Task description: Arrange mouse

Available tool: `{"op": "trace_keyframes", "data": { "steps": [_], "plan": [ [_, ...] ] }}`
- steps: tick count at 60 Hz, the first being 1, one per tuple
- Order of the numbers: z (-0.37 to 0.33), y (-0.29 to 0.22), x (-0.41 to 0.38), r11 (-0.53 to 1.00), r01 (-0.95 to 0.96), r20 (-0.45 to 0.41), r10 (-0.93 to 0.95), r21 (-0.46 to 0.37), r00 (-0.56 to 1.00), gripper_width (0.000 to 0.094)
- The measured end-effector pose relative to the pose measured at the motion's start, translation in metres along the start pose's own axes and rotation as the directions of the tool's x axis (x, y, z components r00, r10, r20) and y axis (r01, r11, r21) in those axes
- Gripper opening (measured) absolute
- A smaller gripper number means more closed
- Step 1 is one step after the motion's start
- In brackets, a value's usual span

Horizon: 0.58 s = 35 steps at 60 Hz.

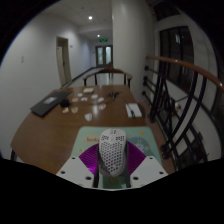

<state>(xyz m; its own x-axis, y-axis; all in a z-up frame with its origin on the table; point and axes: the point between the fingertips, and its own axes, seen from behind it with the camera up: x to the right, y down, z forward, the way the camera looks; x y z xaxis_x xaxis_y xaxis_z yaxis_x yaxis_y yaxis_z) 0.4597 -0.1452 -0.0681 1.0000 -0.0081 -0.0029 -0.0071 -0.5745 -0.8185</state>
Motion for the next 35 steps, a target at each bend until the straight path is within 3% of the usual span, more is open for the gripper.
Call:
{"op": "trace_keyframes", "data": {
  "steps": [8,13,21,25,35],
  "plan": [
    [0.007,0.046,-0.003,0.997,-0.011,0.046,0.014,-0.079,0.999,0.036],
    [-0.005,0.05,-0.001,0.997,-0.032,0.068,0.036,-0.066,0.997,0.0394],
    [0.0,0.044,-0.008,0.996,0.063,0.117,-0.055,-0.068,0.992,0.0634],
    [-0.024,0.06,0.002,0.993,0.082,0.109,-0.072,-0.09,0.991,0.0868],
    [-0.093,0.081,0.031,0.996,0.054,0.129,-0.044,-0.076,0.991,0.0849]
  ]
}}
